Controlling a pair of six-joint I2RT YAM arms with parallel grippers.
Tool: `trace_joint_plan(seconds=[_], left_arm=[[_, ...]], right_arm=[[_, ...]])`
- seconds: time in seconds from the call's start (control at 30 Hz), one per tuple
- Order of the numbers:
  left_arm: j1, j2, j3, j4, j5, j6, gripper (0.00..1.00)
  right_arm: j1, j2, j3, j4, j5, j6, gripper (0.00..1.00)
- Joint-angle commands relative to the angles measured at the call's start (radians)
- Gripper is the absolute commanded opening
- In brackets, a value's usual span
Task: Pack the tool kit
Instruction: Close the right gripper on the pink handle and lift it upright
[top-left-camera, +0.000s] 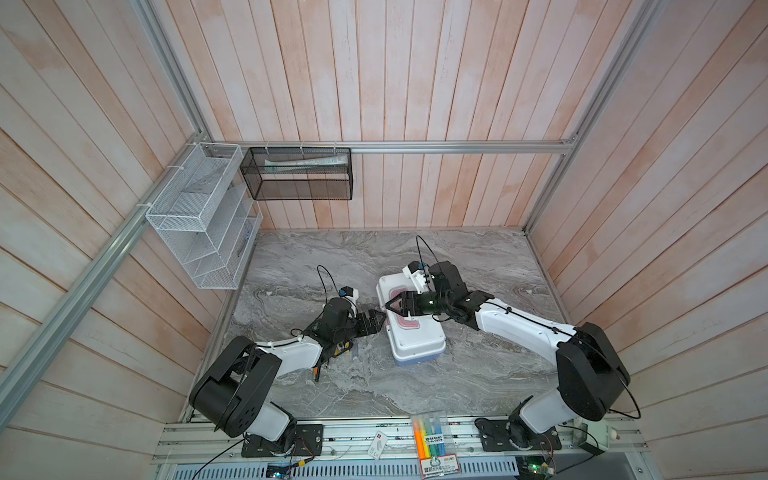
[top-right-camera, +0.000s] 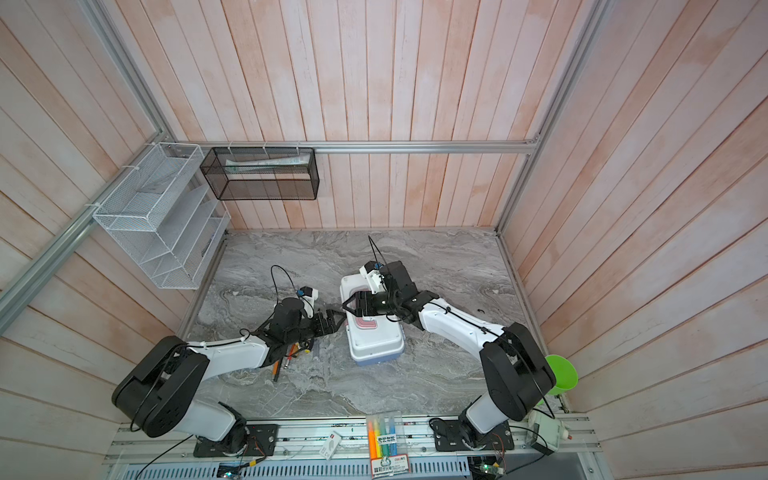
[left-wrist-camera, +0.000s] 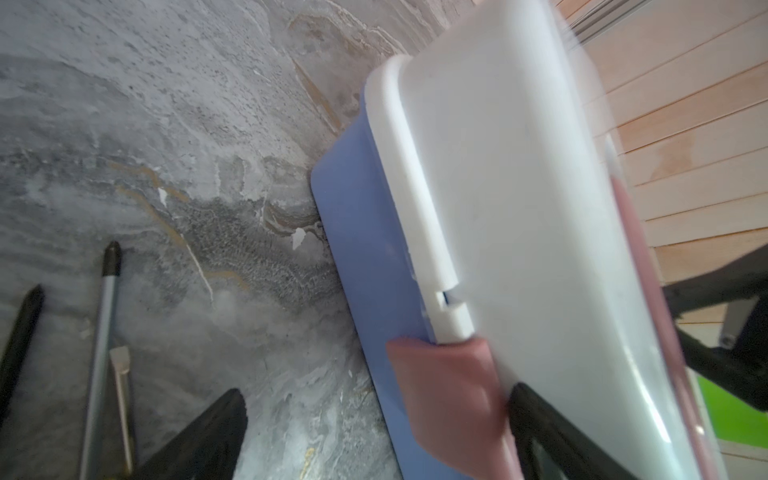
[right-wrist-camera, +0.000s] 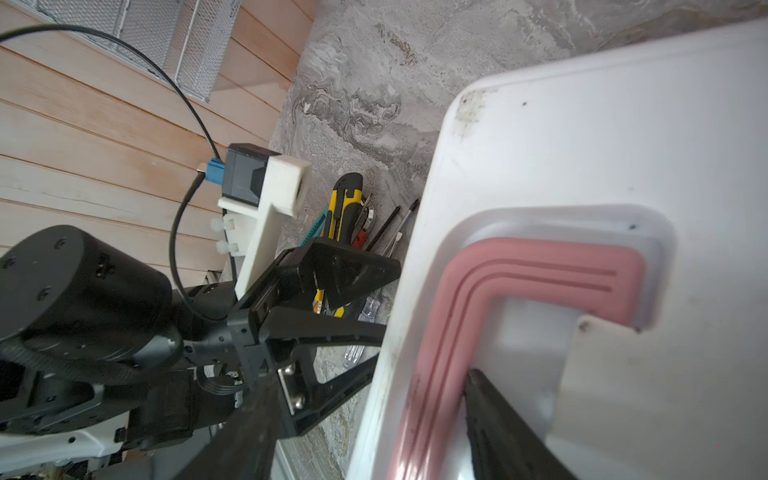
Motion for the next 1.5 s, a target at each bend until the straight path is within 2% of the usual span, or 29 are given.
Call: trace_joint_plan(seconds=[0.0,0.13,0.3,0.43,0.57,0.7,0.83,0.97,1.07,1.27,1.47], left_arm=[[-0.019,0.017,0.046,0.016,0.027,0.026,1.0],[-0.018,0.01,0.049,-0.008,0.005,0.027,1.0],[-0.019,-0.001,0.031,-0.019,-0.022,0.027,1.0],[-0.018,-0.006,0.028,-0.033,-0.039,0.033,1.0],[-0.019,-0.007,0.033,-0.043,-0.05,0.041,1.0],[-0.018,-0.007,0.035,-0.052,-0.056,0.046,1.0],[-0.019,-0.011,0.039,-0.063,-0.061,0.052,1.0],[-0.019,-0.011,0.042,-0.068,-0.064,0.056,1.0],[-0.018,-0.008,0.044,-0.07,-0.063,0.055,1.0],[-0.019,-0.006,0.043,-0.075,-0.06,0.052,1.0],[-0.019,-0.016,0.038,-0.078,-0.061,0.058,1.0]], right_arm=[[-0.003,-0.011,-0.078,0.152,-0.249,0.091,0.61],[-0.054,-0.054,-0.142,0.304,-0.334,0.149,0.54],[-0.084,-0.07,-0.167,0.34,-0.371,0.152,0.47],[-0.113,-0.082,-0.196,0.417,-0.41,0.2,0.46],[-0.13,-0.104,-0.192,0.388,-0.384,0.182,0.44],[-0.13,-0.131,-0.108,0.084,-0.228,-0.006,0.44],[-0.121,-0.171,-0.043,-0.119,-0.021,-0.111,0.44],[-0.055,-0.187,0.055,-0.304,0.205,-0.181,0.47],[0.027,-0.166,0.142,-0.425,0.367,-0.208,0.51],[0.172,-0.065,0.324,-0.674,0.703,-0.184,0.52],[0.251,0.032,0.44,-0.82,0.859,-0.161,0.54]])
